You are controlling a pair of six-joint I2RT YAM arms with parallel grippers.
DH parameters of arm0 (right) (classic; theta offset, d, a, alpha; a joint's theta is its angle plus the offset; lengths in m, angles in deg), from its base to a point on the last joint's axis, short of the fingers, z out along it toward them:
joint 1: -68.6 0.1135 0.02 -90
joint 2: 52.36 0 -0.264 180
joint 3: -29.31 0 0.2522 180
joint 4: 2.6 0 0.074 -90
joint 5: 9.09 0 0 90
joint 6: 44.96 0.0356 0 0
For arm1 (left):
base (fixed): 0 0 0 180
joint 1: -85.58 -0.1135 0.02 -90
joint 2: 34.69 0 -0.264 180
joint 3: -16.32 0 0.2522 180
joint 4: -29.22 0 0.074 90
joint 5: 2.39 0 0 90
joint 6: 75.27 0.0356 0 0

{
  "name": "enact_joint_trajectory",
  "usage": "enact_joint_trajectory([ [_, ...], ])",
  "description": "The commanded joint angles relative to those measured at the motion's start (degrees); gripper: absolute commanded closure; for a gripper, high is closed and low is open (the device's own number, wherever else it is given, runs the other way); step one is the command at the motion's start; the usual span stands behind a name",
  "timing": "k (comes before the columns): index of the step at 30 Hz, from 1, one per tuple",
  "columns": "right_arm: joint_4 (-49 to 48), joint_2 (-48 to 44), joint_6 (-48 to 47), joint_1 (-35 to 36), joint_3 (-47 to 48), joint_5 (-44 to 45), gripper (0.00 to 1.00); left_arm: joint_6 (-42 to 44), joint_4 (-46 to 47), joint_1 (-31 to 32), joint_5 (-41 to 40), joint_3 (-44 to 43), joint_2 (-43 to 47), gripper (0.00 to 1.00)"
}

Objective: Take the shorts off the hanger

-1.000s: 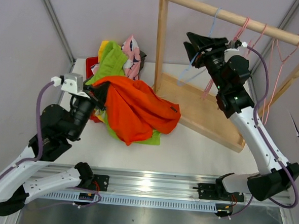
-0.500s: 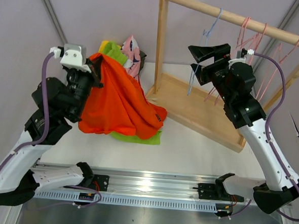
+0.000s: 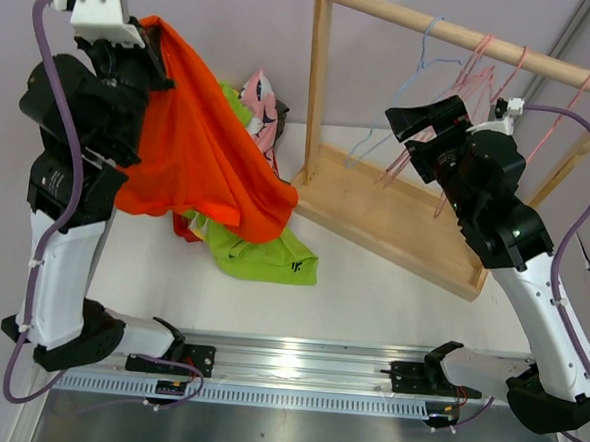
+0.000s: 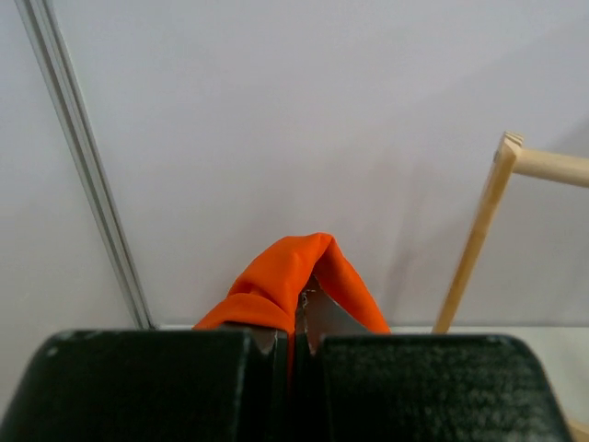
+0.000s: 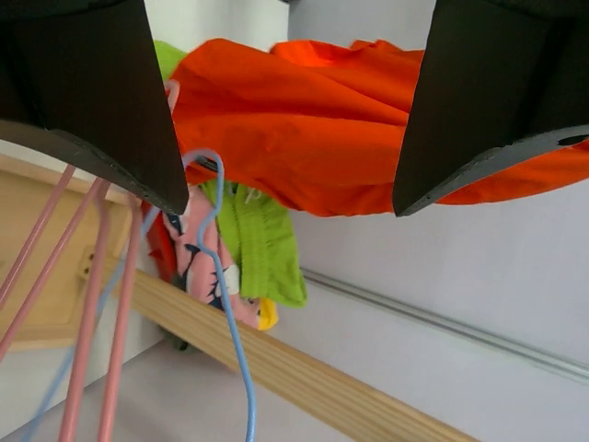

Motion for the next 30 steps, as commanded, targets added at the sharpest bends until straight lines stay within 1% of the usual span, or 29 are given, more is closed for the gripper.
enact_joint_trajectory([
  [1,5.36,-0.96,-5.99,0.35,4.18,5.34,0.01,-0.87,-1.73,-5.73,4.7,-7.8,-4.9,1.0],
  [3,8.18,-1.14,-6.79,0.44,5.49,6.48,0.01,-2.45,-3.31,-8.64,7.34,-11.75,-7.63,1.0],
  [4,8.71,-1.66,-7.14,0.52,5.33,6.75,0.01,-3.06,-3.66,-11.27,8.04,-14.29,-10.25,1.0],
  [5,8.54,-3.06,-7.75,0.7,4.89,6.75,0.01,-3.5,-3.58,-12.6,9.35,-17.01,-11.49,1.0],
  [7,7.84,-4.99,-8.11,0.79,2.62,6.58,0.01,-3.95,-1.83,-15.76,9.63,-19.4,-14.39,1.0],
  [10,6.17,-9.12,-8.64,0.96,-1.33,6.31,0.0,-3.78,5.36,-19.36,9.37,-18.54,-16.51,1.0],
  [12,4.76,-11.41,-9.42,0.88,-3.63,5.87,0.01,-2.29,10.45,-20.17,9.02,-17.13,-18.18,1.0],
  [14,1.7,-14.84,-10.65,0.96,-6.61,4.22,0.01,-1.58,11.71,-21.13,8.4,-16.95,-22.38,1.0],
  [17,-2.62,-19.23,-13.11,0.96,-9.87,1.48,0.01,-4.56,10.57,-22.72,9.28,-14.68,-26.35,1.0],
  [18,-3.41,-20.2,-13.73,0.96,-10.4,0.96,0.01,-5.43,10.48,-22.98,9.54,-9.53,-26.71,1.0],
  [20,-4.56,-22.48,-14.87,0.96,-11.11,0.34,0.01,-7.11,12.32,-23.07,11.2,-4.06,-26.36,1.0],
  [24,-4.12,-24.25,-16.11,0.96,-11.46,-0.02,0.01,-13.6,16.8,-22.98,16.92,17.37,-24.34,1.0],
  [25,-3.86,-24.6,-16.46,0.96,-11.55,-0.36,0.01,-15.97,17.24,-22.9,18.84,19.33,-24.25,1.0],
  [27,-3.25,-25.48,-16.2,0.96,-11.98,-0.28,0.01,-18.52,17.78,-22.28,20.7,26.96,-23.99,1.0],
  [28,-3.33,-25.83,-16.28,0.96,-12.34,-0.37,0.01,-18.97,17.34,-22.02,22.19,28.91,-24.07,0.98],
  [29,-3.42,-26.18,-16.28,0.88,-12.69,-0.37,0.0,-19.15,16.47,-21.58,22.11,29.88,-24.34,0.94],
  [30,-3.33,-26.79,-16.28,1.05,-13.21,-0.46,0.0,-19.5,15.85,-20.79,21.85,30.59,-24.86,0.71],
])
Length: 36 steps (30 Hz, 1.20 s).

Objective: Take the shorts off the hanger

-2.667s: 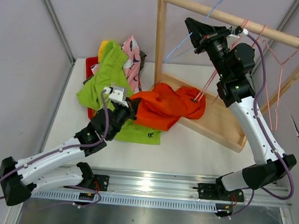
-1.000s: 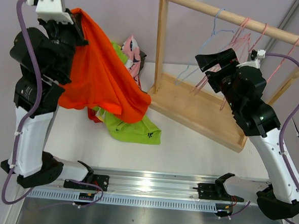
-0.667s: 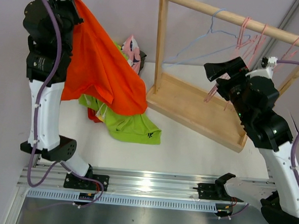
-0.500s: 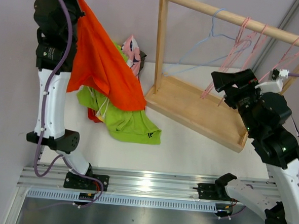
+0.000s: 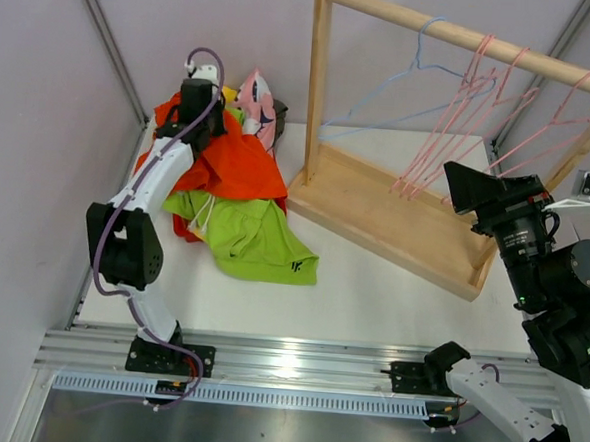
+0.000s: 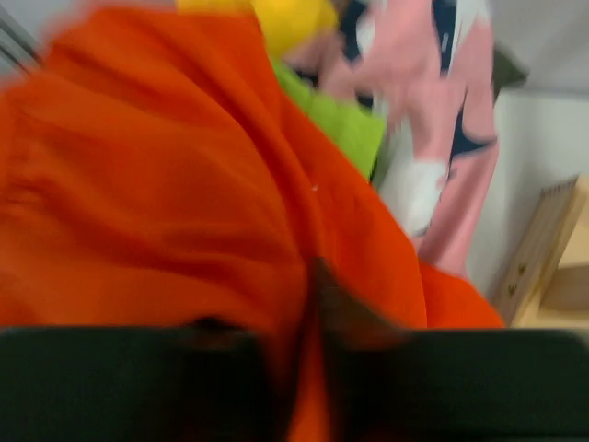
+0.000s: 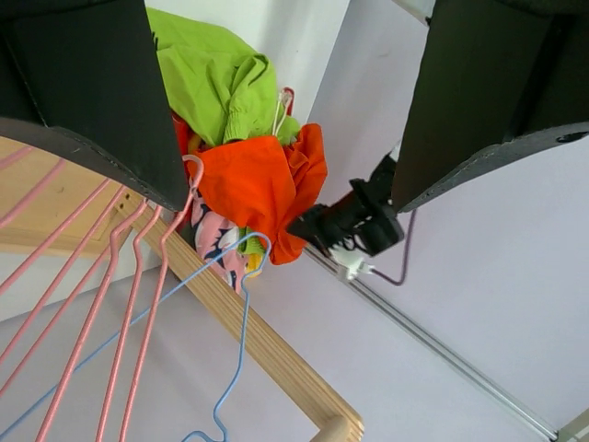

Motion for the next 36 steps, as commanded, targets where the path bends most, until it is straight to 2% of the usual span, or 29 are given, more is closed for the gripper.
enact_joint_trajectory([
  [1,-1.69,-1.36,-1.62,0.24,-1.5,-1.11,0.01,-4.95,2.21,1.73,3.73,2.79,1.25,0.54],
  [2,-1.6,-1.53,-2.14,0.24,-1.59,-1.37,0.01,-4.95,1.42,1.9,3.12,2.8,1.25,0.16],
  [3,-1.6,-1.8,-2.58,0.24,-1.68,-2.51,0.01,-5.21,-0.24,2.16,2.33,2.89,1.6,0.03],
  [4,-2.04,-1.8,-3.19,0.24,-1.94,-3.22,0.01,-5.13,-0.43,2.17,2.15,3.24,3.6,0.01],
  [8,-1.96,-2.59,-4.52,0.24,-1.94,-4.1,0.01,-3.55,-0.69,2.34,3.02,2.2,11.77,0.01],
  [11,-1.87,-3.73,-5.05,0.24,-2.29,-3.75,0.01,-2.31,-5.52,2.87,3.99,-2.88,17.83,0.01],
  [15,-1.61,-4.96,-5.84,0.24,-2.65,-3.57,0.01,-1.69,-9.75,3.92,7.75,-3.71,27.51,0.01],
  [17,-1.6,-5.67,-6.27,0.24,-2.91,-3.92,0.01,-1.87,-10.28,4.19,9.87,-1.25,32.16,0.01],
  [21,-1.17,-6.11,-9.78,0.16,-4.14,-7.43,0.01,-2.57,-10.19,5.51,9.8,8.58,48.3,0.01],
  [22,-0.82,-6.02,-10.75,0.16,-4.4,-8.14,0.01,-2.58,-10.37,5.51,8.75,14.78,51.06,0.01],
  [25,1.03,-6.28,-13.13,0.16,-7.2,-9.37,0.01,-2.58,-11.33,5.51,6.64,24.48,60.71,0.01],
  [28,1.04,-8.65,-12.7,0.16,-13.6,-10.34,0.01,-2.4,-13.87,5.51,5.13,29.34,66.7,0.01],
  [32,-0.81,-14.8,-11.55,0.16,-22.22,-10.0,0.0,-3.1,-17.57,5.51,7.15,34.95,72.07,0.01],
  [36,4.17,-19.8,-10.67,0.16,-25.41,-4.39,0.01,-4.16,-18.81,5.51,6.98,39.0,77.88,0.01],
])
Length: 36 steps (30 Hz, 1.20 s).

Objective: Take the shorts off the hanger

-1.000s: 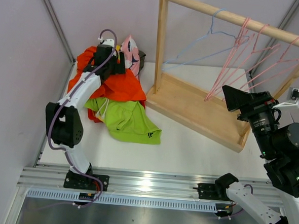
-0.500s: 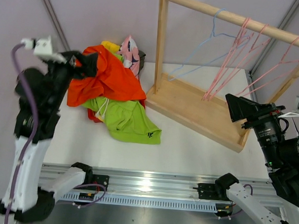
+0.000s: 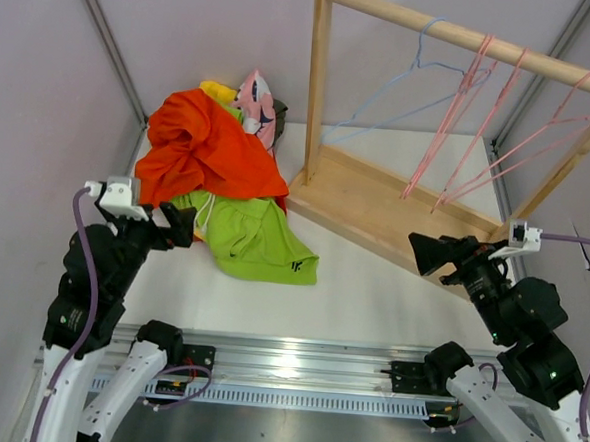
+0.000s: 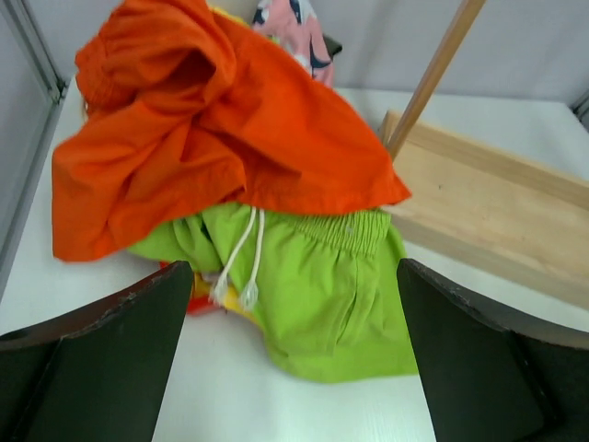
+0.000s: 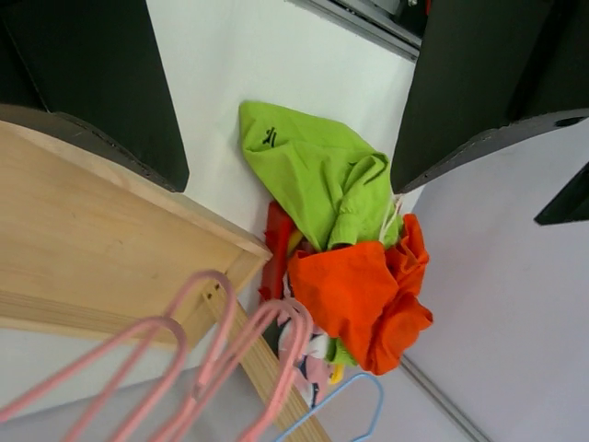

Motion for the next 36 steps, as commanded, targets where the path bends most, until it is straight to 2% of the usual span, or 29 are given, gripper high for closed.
enact_joint_trajectory([
  [1,2.36,-4.06,0.06,0.24,-0.69,4.64,0.01,-0.92,-0.58,0.24,0.34,3.07,5.91,0.01],
  [9,12.29,-9.24,-2.49,0.16,-0.6,14.65,0.01,-4.35,-3.47,0.24,-4.14,7.75,11.72,0.01],
  [12,11.87,-11.61,-3.28,0.16,-2.62,16.51,0.01,-4.18,-1.38,0.24,-3.54,9.49,13.21,0.01],
  [17,8.61,-13.38,-5.47,0.16,-4.91,14.49,0.0,-4.17,-0.57,0.24,-3.35,10.29,12.08,0.01],
  [36,7.99,-13.99,-7.23,0.16,-5.79,11.32,0.01,-4.61,-0.93,0.24,-4.41,10.3,12.43,0.01],
])
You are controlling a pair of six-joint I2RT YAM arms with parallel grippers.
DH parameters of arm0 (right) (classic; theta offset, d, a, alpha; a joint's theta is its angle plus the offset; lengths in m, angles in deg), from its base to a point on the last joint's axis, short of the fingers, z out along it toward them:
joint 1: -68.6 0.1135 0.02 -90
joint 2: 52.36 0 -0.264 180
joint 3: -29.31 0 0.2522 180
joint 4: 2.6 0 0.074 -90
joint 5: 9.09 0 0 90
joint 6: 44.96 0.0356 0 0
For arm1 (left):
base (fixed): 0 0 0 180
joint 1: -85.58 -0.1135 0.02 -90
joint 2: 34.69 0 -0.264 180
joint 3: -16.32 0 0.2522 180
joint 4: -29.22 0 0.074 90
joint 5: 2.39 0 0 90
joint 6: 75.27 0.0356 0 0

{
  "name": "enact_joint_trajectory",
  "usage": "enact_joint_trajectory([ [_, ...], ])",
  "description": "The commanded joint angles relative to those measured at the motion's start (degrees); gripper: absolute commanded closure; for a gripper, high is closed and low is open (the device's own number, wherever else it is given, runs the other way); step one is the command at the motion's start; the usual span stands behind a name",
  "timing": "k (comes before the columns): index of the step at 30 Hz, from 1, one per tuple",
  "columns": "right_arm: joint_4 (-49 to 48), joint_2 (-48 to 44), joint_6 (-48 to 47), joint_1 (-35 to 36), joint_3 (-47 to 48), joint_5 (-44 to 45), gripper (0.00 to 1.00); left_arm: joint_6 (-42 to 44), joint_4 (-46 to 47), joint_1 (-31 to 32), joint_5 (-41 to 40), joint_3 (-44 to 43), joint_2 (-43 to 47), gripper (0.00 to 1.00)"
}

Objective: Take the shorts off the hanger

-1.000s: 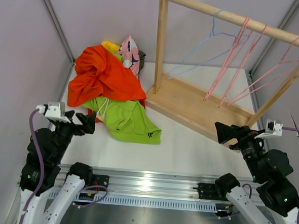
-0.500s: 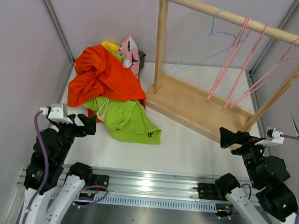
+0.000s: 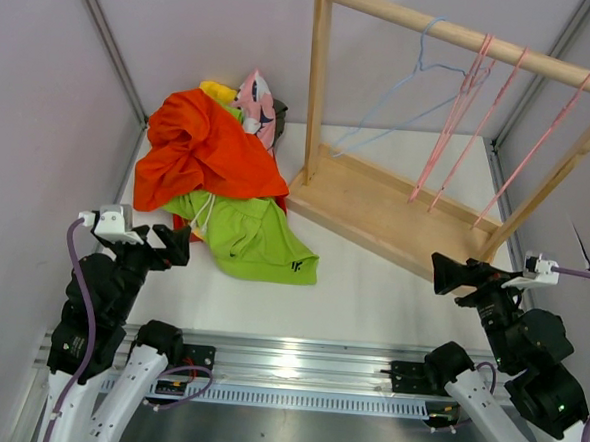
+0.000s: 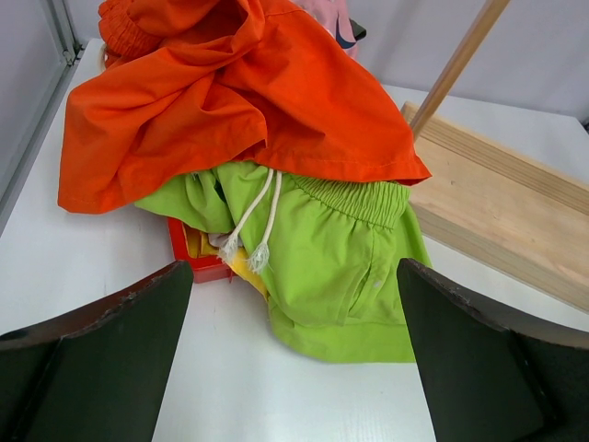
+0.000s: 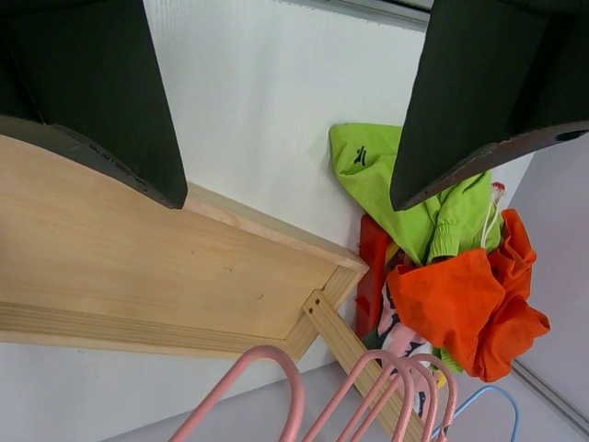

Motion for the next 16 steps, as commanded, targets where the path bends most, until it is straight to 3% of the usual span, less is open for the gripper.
enact_joint_trajectory([
  [1,-2.15,-0.62,-1.44,0.16,-0.37,-1.42,0.01,-0.88,1.41,0.22,-0.76,0.11,-0.38,0.01],
  [16,-3.65,-2.11,-3.2,-2.04,-0.9,-5.55,0.0,-0.26,1.76,0.3,2.23,-0.07,-1.18,0.01],
])
